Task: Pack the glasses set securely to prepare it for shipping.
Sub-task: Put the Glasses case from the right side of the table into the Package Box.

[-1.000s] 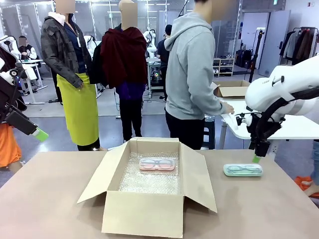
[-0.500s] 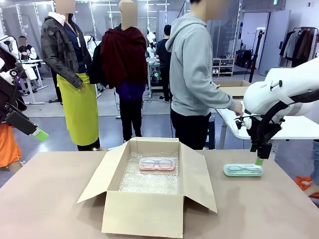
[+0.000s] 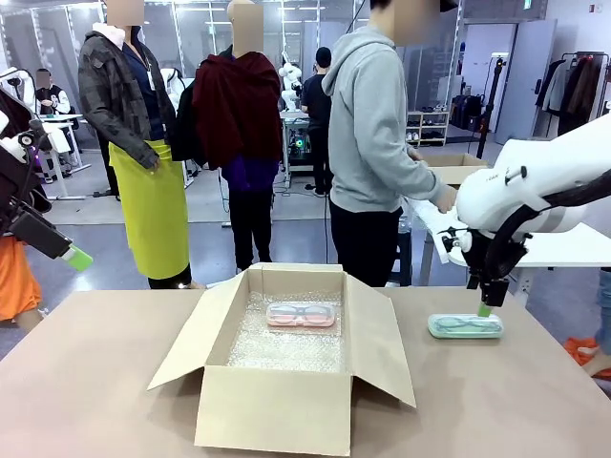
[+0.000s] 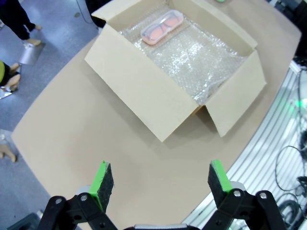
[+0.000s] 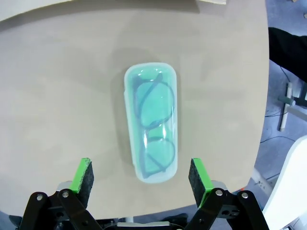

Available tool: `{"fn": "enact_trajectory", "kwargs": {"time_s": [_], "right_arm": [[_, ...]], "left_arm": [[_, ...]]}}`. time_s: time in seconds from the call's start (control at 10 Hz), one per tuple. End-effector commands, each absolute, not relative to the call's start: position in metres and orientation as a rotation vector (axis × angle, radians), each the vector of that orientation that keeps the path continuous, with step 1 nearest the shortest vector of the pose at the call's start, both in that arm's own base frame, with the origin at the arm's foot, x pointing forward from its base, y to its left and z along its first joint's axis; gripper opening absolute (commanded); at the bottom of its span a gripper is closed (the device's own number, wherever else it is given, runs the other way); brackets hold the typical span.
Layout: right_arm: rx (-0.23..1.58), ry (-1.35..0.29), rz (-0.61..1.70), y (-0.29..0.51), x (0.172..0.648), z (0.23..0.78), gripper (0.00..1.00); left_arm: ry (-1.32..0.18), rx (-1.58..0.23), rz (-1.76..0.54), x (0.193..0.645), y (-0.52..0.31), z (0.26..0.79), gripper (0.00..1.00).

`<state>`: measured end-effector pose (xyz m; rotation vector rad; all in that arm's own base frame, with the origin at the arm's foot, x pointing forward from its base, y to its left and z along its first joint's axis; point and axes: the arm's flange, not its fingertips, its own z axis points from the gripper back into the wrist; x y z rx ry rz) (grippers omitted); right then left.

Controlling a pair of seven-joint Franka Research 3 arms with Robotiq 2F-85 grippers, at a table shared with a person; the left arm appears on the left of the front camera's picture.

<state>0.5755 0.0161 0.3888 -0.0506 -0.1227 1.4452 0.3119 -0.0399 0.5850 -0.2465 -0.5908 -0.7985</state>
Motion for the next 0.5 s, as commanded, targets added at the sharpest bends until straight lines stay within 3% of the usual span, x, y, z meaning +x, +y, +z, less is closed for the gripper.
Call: {"fn": "enact_trajectory", "kwargs": {"time_s": [0.0, 0.4], "right_arm": [[-0.095, -0.096, 1.449, 0.016, 0.589, 0.365, 1.0], [-0.093, -0.074, 1.449, 0.014, 0.602, 0.342, 1.0]], "left_arm": [[-0.597, -0.261, -0.803, 0.311, -0.039, 0.586, 1.0], [-0.597, -0.261, -0.803, 0.311, -0.039, 0.586, 1.0]]}}
